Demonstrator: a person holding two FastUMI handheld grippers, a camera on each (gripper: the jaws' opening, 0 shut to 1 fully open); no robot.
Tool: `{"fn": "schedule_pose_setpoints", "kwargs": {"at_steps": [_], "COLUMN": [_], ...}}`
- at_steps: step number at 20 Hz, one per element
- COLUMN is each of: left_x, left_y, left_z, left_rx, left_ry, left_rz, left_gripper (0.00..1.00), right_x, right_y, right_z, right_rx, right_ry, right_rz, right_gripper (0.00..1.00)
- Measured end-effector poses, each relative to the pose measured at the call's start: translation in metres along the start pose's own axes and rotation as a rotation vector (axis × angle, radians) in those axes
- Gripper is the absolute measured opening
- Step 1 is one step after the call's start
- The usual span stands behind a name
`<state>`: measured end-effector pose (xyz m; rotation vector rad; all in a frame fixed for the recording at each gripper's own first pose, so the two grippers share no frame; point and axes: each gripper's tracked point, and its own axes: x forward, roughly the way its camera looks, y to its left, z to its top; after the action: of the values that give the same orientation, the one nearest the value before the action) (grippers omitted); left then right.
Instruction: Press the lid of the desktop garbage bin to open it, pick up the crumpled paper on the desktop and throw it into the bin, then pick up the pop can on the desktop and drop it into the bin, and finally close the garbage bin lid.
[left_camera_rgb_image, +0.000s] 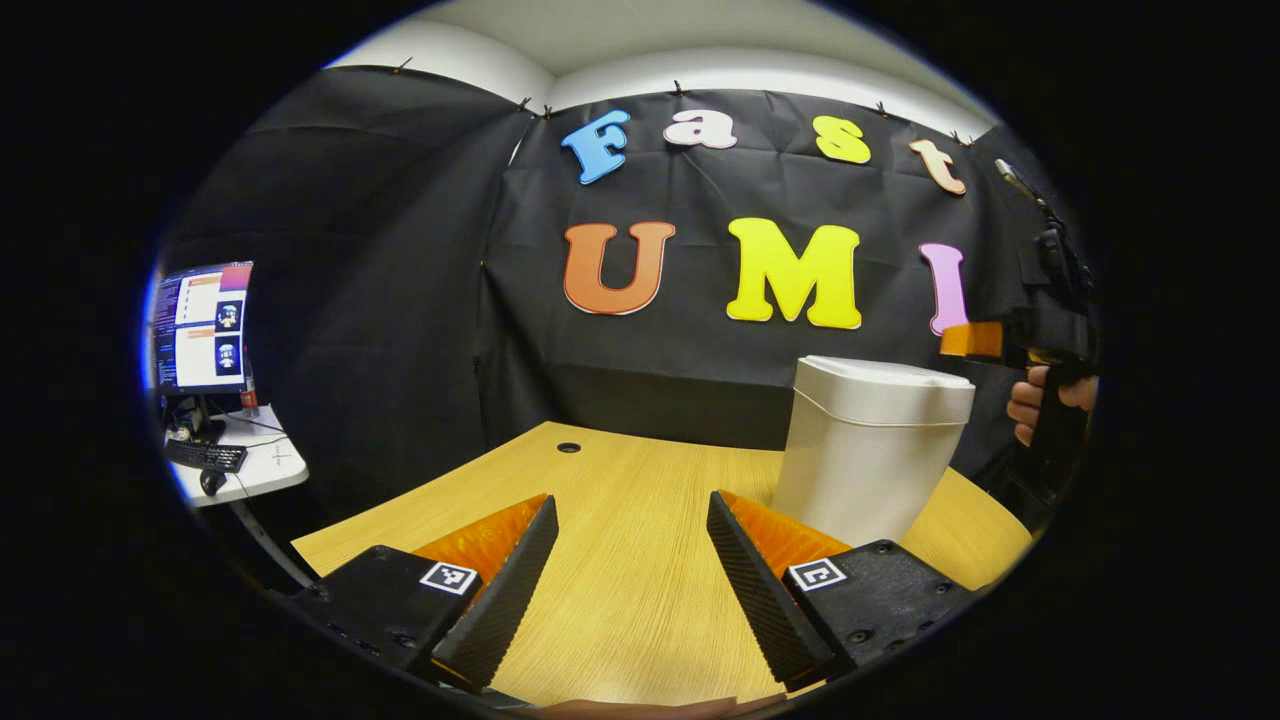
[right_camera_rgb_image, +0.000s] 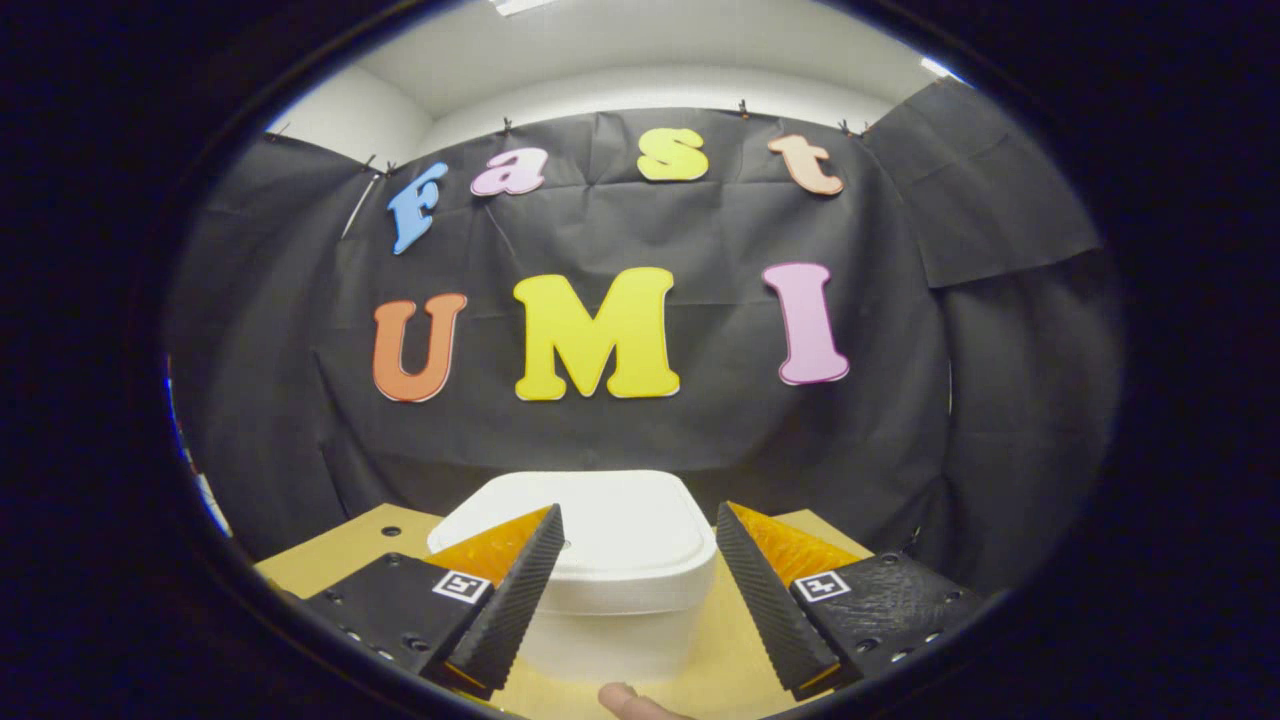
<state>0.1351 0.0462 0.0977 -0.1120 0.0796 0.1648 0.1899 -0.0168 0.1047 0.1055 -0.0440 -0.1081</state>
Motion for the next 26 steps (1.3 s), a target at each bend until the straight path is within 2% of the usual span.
{"fn": "schedule_pose_setpoints", "kwargs": {"at_steps": [4,7,9,10,11,12,16,20,21,22,23,26], "left_x": [-0.004,-0.011,-0.018,-0.021,-0.024,-0.027,-0.035,-0.036,-0.037,-0.037,-0.038,-0.041], "left_y": [-0.009,-0.03,-0.041,-0.046,-0.051,-0.056,-0.086,-0.097,-0.097,-0.098,-0.102,-0.103], "left_z": [0.006,0.015,0.018,0.02,0.019,0.018,0.016,0.007,0.003,0.002,0.0,-0.002], "left_rx": [0.008,0.039,0.059,0.065,0.071,0.076,0.08,0.108,0.122,0.128,0.133,0.145], "left_ry": [-0.022,-0.075,-0.1,-0.111,-0.117,-0.122,-0.144,-0.141,-0.135,-0.135,-0.135,-0.134], "left_rz": [-0.017,-0.067,-0.087,-0.089,-0.09,-0.092,-0.119,-0.109,-0.1,-0.096,-0.099,-0.095], "left_gripper": [0.97,0.96,0.96,0.96,0.96,0.96,0.96,0.96,0.97,0.97,0.96,0.96], "right_x": [-0.037,-0.063,-0.081,-0.091,-0.101,-0.11,-0.139,-0.154,-0.157,-0.159,-0.161,-0.158], "right_y": [-0.018,-0.03,-0.038,-0.041,-0.043,-0.046,-0.061,-0.067,-0.065,-0.065,-0.064,-0.063], "right_z": [-0.033,-0.047,-0.056,-0.063,-0.067,-0.07,-0.077,-0.075,-0.073,-0.071,-0.071,-0.081], "right_rx": [-0.056,-0.12,-0.129,-0.132,-0.122,-0.112,-0.12,-0.129,-0.127,-0.124,-0.129,-0.117], "right_ry": [0.037,0.02,0.004,0.003,-0.002,-0.007,-0.041,-0.064,-0.072,-0.08,-0.084,-0.052], "right_rz": [0.018,0.044,0.055,0.066,0.084,0.097,0.136,0.158,0.167,0.169,0.177,0.185], "right_gripper": [0.94,0.94,0.98,0.95,0.98,0.95,0.95,0.95,0.97,0.95,0.97,0.95]}}
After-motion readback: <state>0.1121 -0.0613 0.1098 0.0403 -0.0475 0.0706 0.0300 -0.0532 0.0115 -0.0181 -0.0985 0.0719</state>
